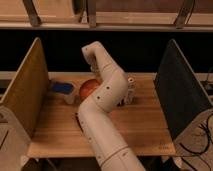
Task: Drag the ceramic bowl in a circle
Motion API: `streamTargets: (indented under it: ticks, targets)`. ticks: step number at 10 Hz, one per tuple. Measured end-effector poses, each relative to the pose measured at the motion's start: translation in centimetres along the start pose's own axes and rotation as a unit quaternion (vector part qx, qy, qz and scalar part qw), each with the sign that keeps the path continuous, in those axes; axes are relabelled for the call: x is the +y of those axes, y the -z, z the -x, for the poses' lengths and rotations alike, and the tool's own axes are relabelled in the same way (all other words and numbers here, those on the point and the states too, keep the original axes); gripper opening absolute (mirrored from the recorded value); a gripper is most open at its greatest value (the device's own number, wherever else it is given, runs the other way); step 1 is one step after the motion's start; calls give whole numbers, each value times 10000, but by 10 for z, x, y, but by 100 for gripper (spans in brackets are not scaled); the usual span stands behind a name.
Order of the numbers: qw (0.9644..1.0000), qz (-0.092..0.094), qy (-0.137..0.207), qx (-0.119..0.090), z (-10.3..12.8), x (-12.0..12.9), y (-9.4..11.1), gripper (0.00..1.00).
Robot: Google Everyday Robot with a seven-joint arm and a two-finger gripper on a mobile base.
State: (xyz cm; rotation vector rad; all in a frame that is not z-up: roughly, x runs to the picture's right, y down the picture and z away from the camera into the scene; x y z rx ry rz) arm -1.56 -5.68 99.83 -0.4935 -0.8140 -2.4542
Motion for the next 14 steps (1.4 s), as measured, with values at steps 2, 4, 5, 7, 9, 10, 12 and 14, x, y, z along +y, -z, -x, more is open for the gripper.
streamTargets:
  ticks: [2,4,5,7,9,10,12,14]
  targets:
    - [10000,-19,18,-12,2,0,2,3]
    - [10000,-20,24,-9,1,-1,2,21]
    - [10000,-19,24,-10,1,-1,2,29]
    - [10000,-22,22,-8,1,-1,2,52]
    - [10000,-22,21,-9,1,-1,2,69]
    - [10000,-22,21,-9,1,-1,2,78]
    - [10000,-22,20,-8,1,0,2,80]
    - [10000,-22,19,-8,2,0,2,80]
